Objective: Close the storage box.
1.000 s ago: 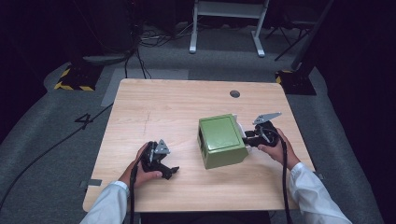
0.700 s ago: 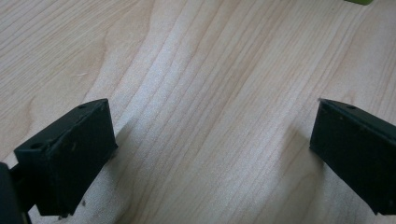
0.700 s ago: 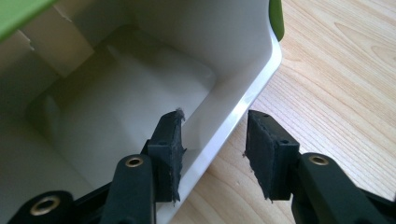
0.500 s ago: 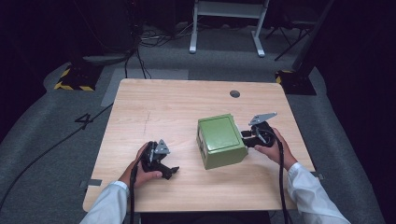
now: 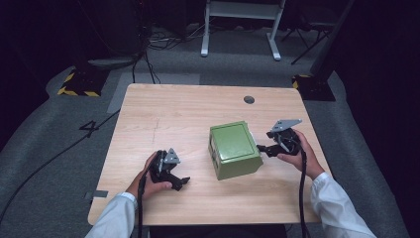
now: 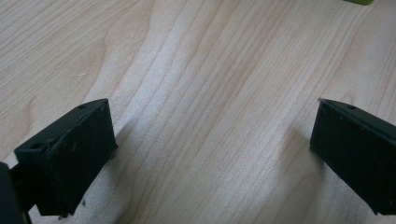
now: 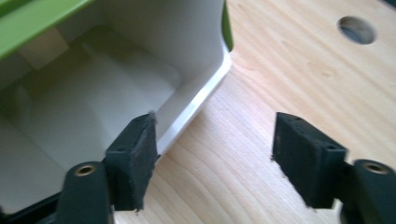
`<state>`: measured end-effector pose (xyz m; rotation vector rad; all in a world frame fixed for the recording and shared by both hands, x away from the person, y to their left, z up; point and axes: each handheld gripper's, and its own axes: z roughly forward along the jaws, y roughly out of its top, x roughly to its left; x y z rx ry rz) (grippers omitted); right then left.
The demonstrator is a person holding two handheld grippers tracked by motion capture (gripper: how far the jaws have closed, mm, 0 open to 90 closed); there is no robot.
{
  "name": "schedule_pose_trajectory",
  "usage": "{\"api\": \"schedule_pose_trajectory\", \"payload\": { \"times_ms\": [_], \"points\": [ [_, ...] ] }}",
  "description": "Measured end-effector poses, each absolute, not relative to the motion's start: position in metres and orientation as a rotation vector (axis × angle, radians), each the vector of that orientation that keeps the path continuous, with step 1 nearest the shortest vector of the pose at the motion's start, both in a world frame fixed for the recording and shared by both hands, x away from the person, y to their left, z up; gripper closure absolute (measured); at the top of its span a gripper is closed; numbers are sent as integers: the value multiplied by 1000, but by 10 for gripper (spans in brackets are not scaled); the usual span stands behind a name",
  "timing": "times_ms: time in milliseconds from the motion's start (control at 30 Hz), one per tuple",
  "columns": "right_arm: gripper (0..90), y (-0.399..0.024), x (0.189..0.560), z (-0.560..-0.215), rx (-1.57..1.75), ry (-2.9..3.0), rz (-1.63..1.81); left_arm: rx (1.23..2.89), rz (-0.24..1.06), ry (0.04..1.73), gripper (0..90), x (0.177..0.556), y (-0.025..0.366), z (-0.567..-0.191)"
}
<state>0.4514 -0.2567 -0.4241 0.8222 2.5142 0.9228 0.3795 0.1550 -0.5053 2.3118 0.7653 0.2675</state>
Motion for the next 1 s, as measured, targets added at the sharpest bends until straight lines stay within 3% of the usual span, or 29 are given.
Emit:
{"api": "schedule_pose_trajectory", "payload": {
  "times_ms": [500,1000],
  "points": [
    [249,-291,431,-405,853,2436,928,2310,271,769,3,379,155,-505],
    [183,-314,401,-419,790,2430,882,2308,274,772,4,378,155,-505]
  ]
}}
